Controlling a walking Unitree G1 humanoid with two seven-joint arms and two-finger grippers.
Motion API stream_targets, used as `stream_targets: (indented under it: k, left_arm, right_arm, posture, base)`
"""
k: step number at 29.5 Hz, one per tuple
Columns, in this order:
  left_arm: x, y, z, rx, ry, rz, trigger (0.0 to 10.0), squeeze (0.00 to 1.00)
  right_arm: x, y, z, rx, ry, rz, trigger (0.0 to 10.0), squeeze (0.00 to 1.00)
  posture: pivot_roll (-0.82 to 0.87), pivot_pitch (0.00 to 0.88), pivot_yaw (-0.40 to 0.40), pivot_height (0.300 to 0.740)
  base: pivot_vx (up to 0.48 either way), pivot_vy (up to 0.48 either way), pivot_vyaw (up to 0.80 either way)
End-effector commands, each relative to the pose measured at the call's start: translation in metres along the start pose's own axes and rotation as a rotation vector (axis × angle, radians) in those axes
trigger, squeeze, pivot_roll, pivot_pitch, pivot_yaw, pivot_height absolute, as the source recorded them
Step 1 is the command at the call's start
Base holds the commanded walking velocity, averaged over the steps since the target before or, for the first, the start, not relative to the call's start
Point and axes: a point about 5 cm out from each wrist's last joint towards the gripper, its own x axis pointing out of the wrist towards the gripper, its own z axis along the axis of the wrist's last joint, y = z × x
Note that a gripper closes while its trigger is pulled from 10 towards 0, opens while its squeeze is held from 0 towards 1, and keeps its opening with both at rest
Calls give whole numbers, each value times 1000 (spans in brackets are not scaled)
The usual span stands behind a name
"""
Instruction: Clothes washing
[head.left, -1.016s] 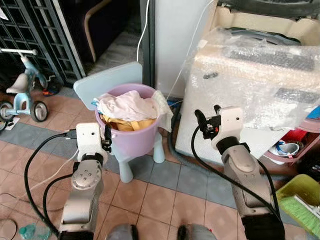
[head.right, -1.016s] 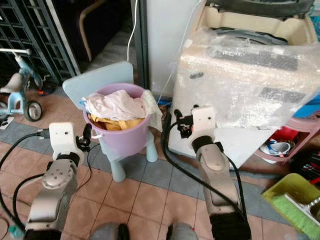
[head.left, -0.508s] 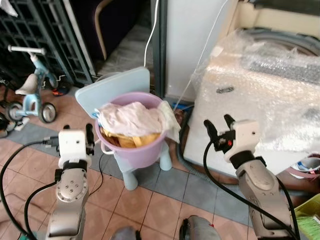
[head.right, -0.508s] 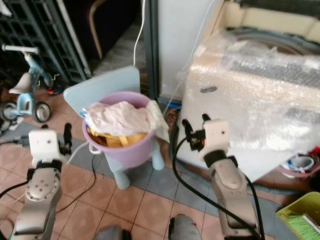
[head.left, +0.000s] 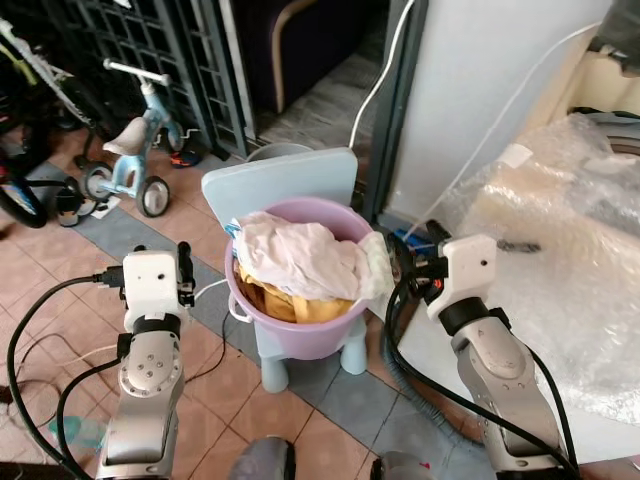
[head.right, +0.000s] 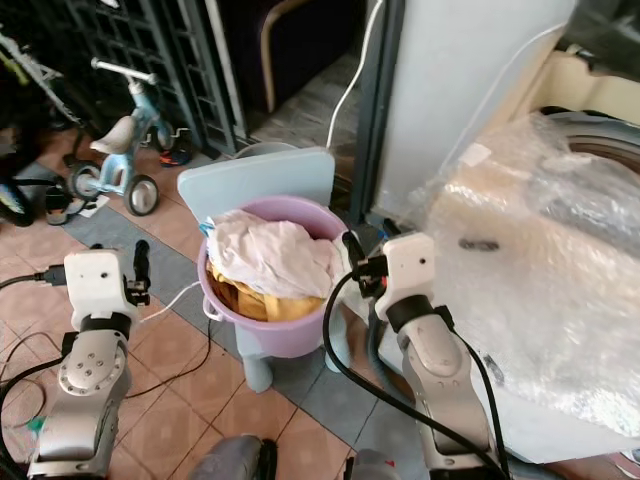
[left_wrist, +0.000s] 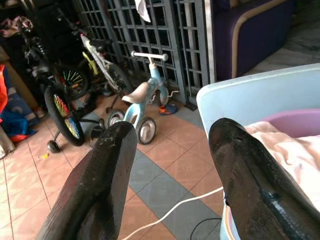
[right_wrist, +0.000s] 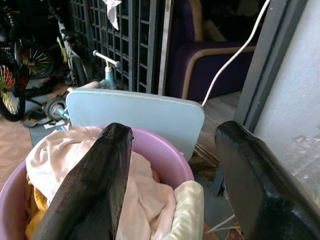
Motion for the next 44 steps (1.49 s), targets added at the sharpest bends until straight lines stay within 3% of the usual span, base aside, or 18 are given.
stream_targets:
  k: [1, 6, 9, 20, 31, 37, 41, 44]
  left_arm:
    - [0, 1, -1, 0, 5, -8, 10000, 0]
    - [2, 2, -2, -13, 17, -5, 10000, 0]
    - [4, 1, -2, -20, 20, -7, 10000, 0]
    - [3, -4, 0, -58, 33, 2, 10000, 0]
    - [5, -10, -4, -75, 85, 10, 10000, 0]
    - [0, -12, -6, -91, 117, 16, 10000, 0]
    - [-3, -9, -10, -82, 161, 22, 10000, 0]
    - [-5, -8, -13, -101, 198, 24, 10000, 0]
  right_arm:
    - [1, 0, 3, -1, -5, 19, 10000, 0]
    - [8, -8, 9, -28, -2, 40, 10000, 0]
    - [10, -12, 2, 10, 34, 23, 10000, 0]
    - [14, -3, -10, 73, 67, -96, 10000, 0]
    - [21, -6, -15, 48, 93, -111, 10000, 0]
    - [23, -2, -35, 61, 220, -68, 10000, 0]
    - [20, 15, -59, 61, 384, 57, 10000, 0]
    - [18, 20, -68, 49, 442, 105, 10000, 0]
  posture:
    - [-9, 107, 31, 740]
    - [-11, 103, 34, 740]
    - [-5, 102, 25, 740]
    - [13, 103, 17, 740]
    - [11, 99, 1, 740]
    - [22, 106, -5, 740]
    - [38, 119, -7, 740]
    - [51, 132, -6, 740]
  base:
    - [0, 0, 0]
    - [348, 0, 0]
    - [442, 0, 0]
    - [453, 0, 0]
    - [67, 0, 745]
    - [0, 0, 0]
    - [0, 0, 0]
    - [0, 126, 0]
